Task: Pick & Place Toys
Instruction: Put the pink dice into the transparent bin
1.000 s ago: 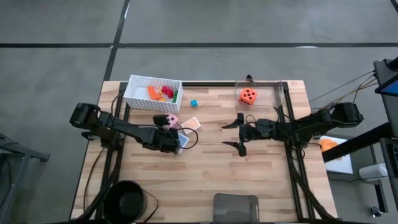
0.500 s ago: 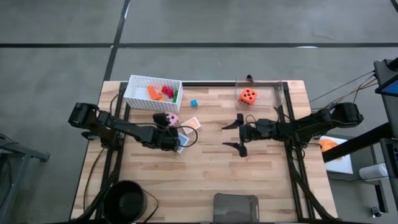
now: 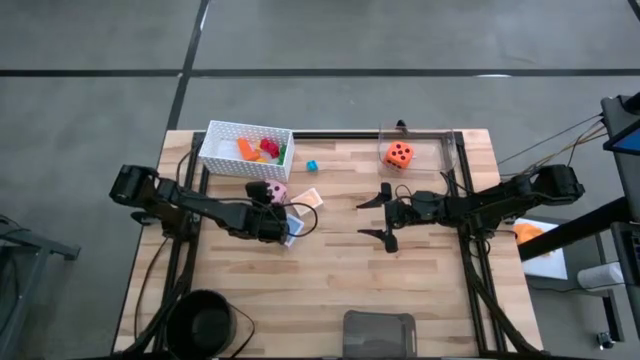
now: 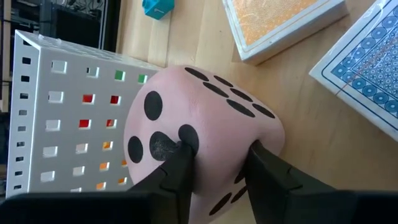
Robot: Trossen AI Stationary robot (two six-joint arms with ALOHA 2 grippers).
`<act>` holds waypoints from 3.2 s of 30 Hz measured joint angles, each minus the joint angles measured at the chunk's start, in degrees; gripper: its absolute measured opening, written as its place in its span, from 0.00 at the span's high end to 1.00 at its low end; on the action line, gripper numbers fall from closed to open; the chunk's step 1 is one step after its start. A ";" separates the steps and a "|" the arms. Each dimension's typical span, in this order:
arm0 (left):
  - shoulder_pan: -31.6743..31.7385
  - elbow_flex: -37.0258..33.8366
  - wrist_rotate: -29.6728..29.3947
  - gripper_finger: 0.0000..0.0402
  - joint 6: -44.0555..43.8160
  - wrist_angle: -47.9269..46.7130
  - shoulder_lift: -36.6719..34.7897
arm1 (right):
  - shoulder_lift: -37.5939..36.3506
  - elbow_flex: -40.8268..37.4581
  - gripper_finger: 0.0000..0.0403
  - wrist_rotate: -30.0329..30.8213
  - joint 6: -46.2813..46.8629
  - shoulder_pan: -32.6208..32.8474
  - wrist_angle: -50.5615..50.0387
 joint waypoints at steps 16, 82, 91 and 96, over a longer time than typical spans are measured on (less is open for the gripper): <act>-0.82 1.42 11.32 0.91 -3.24 2.01 -11.94 | 0.00 0.00 0.19 0.00 0.00 -0.01 -0.22; 2.30 -16.78 17.84 0.37 3.49 45.11 -17.03 | 10.04 29.94 0.19 14.70 8.56 9.83 -73.31; 2.30 -16.81 17.84 0.37 4.25 46.80 -17.03 | 22.19 34.27 0.19 23.56 9.47 11.49 -73.80; 2.30 -16.81 17.84 0.37 4.25 46.77 -17.03 | 25.71 36.45 0.24 24.02 9.73 11.53 -75.32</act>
